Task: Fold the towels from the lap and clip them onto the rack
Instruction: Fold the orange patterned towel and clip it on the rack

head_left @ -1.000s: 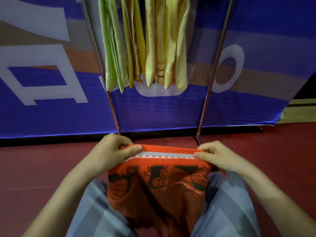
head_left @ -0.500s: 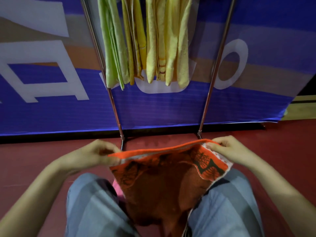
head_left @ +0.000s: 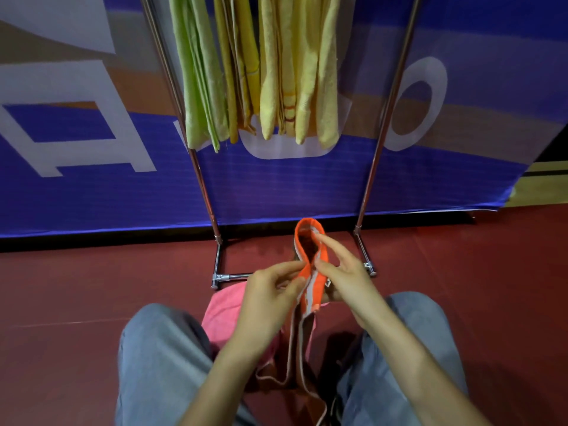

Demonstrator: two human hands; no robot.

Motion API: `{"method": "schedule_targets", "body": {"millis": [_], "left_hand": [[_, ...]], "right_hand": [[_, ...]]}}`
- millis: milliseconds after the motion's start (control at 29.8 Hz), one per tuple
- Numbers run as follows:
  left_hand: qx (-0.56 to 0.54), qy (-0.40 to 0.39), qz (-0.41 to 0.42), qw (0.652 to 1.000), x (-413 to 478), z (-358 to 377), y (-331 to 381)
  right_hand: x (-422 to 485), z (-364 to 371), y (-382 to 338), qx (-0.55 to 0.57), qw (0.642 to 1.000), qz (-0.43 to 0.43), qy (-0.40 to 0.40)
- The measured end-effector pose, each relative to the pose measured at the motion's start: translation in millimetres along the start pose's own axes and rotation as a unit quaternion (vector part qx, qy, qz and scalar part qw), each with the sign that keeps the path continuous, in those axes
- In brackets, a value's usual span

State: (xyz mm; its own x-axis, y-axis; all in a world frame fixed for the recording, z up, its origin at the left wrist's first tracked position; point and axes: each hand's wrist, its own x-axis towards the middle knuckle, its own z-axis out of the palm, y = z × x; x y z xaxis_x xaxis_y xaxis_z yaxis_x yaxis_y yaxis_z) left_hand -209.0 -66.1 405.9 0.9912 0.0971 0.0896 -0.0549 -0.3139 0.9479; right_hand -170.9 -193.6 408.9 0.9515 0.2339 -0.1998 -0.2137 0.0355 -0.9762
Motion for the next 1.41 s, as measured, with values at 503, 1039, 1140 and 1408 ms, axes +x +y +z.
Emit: {"method": "schedule_targets", "body": {"millis": [503,1039,1140,1408], "left_hand": [[0.173,0.006,0.097,0.98,-33.6,-4.5,-2.5],[0.216,-0.024,0.18,0.959,-30.8,-37.5,18.3],[0.221,0.003,0.157,0.963,-22.9,-44.9,17.5],[0.26,-0.044,0.132,0.955,-2.7,-51.0,-9.4]], "right_hand": [[-17.1,23.2,15.1,0.043,0.996,0.016,0.078],[-52.4,-4.3,10.6,-0.162,0.985,0.04,-0.051],[-47.8,-29.8,9.9,-0.259,0.963,0.009,-0.067],[-15.5,-81.1,12.4,-0.368,0.915,-0.132,-0.096]]}}
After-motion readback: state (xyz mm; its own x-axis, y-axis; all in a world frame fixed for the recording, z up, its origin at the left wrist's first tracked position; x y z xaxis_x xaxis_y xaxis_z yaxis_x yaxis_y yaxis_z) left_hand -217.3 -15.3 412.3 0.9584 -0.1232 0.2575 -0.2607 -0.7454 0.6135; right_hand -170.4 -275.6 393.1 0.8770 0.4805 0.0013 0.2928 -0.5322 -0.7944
